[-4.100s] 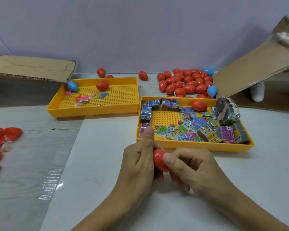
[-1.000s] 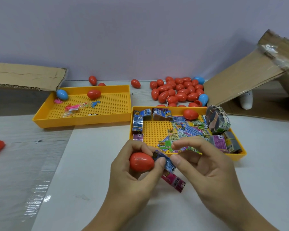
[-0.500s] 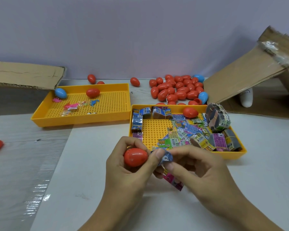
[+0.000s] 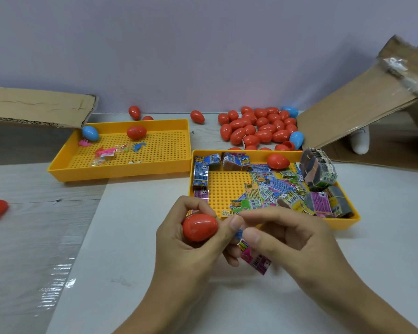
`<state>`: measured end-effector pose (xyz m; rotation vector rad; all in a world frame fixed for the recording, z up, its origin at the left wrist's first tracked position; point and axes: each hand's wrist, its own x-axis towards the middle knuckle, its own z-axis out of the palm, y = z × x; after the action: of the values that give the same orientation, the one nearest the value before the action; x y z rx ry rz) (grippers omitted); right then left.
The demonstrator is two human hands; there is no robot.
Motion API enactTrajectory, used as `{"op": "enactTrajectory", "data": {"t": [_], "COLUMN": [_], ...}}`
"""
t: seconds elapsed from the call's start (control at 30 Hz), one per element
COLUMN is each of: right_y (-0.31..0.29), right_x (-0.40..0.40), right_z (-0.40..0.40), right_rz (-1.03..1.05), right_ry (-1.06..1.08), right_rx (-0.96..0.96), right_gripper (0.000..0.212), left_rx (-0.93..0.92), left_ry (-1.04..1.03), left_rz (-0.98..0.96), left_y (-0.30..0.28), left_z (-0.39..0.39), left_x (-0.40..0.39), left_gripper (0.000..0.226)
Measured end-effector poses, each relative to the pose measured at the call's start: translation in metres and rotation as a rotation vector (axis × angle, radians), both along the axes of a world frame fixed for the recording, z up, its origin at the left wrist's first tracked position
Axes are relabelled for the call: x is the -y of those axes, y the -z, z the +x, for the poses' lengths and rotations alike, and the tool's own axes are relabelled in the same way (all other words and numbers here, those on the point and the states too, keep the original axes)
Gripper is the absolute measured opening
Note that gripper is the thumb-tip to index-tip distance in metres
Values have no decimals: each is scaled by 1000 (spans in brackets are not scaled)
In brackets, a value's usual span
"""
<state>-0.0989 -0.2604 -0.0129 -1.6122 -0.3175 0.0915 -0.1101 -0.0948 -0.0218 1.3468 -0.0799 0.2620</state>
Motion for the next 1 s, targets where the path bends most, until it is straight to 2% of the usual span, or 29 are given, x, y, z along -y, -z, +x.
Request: {"op": "enactTrajectory", "data": {"t": [0.07,0.2,0.33,0.6,0.77,1.0], "right_y": [0,1,-1,-2,-5,-6], "right_x": [-1,-1,1,4,-1,-2], "right_z": [-2,0,3,5,1,-5], "right_rz": [-13,40,153,244,153,67], "right_ry": [-52,12,37,53,67,61], "right_rx": [-30,-13,-92,-148,-54,-10], "right_gripper": [32,18,12,28,6,5], "left_rx": [13,3,21,27,29,73], "left_ry": [-6,-16,1,98,58,-12], "left_rz": [19,-10,-6,15,43,66], "left_y": [0,1,1,2,6,6], "left_z": [0,1,-1,-1,0,-1], "left_x": [0,0,-1,0,-1,-2], "left_gripper": [33,37,34,32,32,23]}}
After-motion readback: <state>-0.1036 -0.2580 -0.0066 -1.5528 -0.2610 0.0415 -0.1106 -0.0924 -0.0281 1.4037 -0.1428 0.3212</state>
